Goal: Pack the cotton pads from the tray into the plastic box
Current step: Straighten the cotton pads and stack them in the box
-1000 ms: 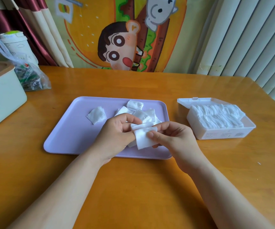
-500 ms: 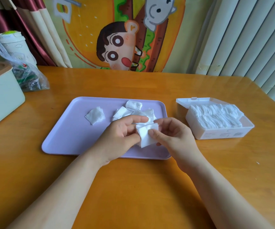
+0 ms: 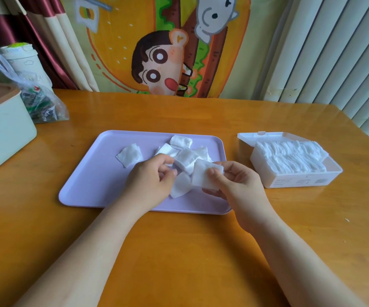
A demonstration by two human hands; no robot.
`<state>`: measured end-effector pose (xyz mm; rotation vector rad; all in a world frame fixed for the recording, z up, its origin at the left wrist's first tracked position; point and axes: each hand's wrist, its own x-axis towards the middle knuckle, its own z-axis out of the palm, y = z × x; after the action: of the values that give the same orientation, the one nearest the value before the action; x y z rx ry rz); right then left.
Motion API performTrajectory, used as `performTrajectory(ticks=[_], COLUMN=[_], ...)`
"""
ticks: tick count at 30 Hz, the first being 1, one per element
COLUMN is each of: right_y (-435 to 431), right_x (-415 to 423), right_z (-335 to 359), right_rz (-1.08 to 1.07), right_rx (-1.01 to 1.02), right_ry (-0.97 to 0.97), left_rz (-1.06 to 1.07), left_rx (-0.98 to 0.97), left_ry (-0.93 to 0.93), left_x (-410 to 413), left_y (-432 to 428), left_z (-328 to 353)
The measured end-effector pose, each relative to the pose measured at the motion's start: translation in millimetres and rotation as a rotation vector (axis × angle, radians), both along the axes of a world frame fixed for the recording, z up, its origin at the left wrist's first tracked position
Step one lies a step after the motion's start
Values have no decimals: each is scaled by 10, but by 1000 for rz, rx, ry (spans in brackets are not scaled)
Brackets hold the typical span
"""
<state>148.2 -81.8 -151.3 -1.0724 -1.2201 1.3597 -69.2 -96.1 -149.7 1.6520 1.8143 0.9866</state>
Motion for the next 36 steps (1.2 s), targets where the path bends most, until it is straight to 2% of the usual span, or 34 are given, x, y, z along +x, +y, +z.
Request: performTrajectory(ticks=[2, 5, 11, 17, 20, 22, 27, 36], right_y=[-5, 0, 30, 40, 33, 15, -42, -63], right_x=[-5, -12, 24, 30, 40, 40, 15, 6], right_z=[4, -2, 6, 0, 17, 41, 53, 77], right_rz=[-34, -60, -39, -86, -58, 24, 278, 343], right_rx=[-9, -44, -86, -79, -42, -19, 42, 23], right_ry=[-20, -16, 60, 14, -21, -33, -89, -106], left_rz=[8, -67, -138, -107, -244, -336, -278, -197], left_rx=[-36, -86, -99, -20, -25, -46, 8, 55], left_ry=[252, 323, 133, -272, -526, -621, -547, -507], left_x=[-52, -44, -29, -10, -23, 45, 163, 145], left_y=[8, 4, 22, -9, -39, -94, -97, -55], left_z=[-55, -62, -86, 34, 152, 206, 120, 81])
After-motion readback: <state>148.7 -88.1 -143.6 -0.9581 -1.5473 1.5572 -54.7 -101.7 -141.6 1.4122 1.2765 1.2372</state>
